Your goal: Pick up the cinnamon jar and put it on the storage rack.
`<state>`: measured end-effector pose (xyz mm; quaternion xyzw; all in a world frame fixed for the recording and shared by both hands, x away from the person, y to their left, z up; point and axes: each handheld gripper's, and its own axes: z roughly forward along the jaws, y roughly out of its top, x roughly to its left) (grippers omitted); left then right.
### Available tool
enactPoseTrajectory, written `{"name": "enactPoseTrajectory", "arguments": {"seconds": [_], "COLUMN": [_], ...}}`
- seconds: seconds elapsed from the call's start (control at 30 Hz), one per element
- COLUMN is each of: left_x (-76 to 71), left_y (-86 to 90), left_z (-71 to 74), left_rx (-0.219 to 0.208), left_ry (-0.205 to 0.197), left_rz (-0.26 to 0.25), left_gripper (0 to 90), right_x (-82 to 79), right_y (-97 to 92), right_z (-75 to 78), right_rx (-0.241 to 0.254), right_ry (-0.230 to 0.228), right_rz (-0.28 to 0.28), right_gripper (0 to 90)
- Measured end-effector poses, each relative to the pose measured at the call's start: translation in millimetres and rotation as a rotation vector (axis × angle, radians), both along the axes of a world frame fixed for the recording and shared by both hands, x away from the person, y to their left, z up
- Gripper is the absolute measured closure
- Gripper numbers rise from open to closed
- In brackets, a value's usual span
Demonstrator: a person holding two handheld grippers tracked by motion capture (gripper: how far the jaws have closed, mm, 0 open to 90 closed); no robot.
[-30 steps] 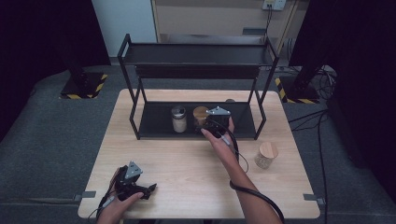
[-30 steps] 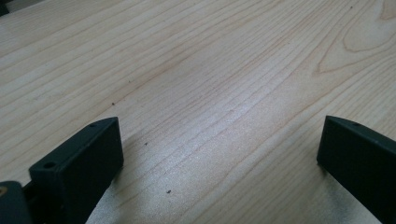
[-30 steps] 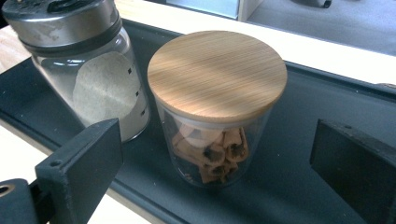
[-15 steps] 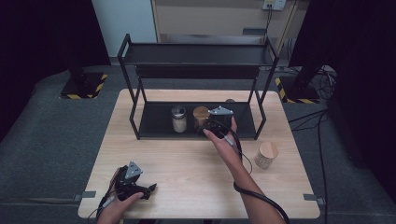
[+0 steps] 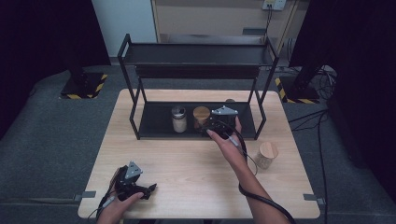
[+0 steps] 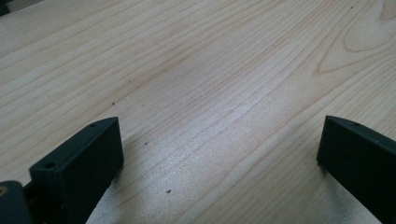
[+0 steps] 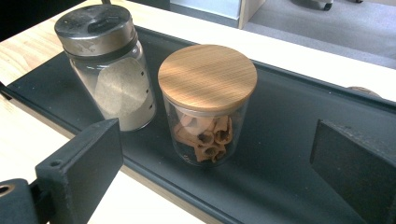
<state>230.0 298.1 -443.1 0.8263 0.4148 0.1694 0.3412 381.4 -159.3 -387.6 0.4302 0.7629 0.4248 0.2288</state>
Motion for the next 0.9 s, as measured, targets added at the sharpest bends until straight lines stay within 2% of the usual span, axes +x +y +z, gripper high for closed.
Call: {"name": "enactPoseTrajectory", "arguments": {"seconds": [0.43,0.9], "left_x": [-0.1,-0.7], "left_y": [-0.1,-0.5], "left_z": [0.0,0.0], "left_rx": [0.001,0.001], "left_ry": [0.0,-0.001], "left_rz": [0.0,0.004], "left_gripper": [0.0,0.0], "right_x": [-9.9,-25.0], "right_y": [-8.9,-17.7], "right_z": [10.9,24.6], "right_rx": [0.004,0.012], "right_ry": [-0.006,-0.02], "right_rz": [0.016,0.005], "right_gripper": [3.1,3.1]}}
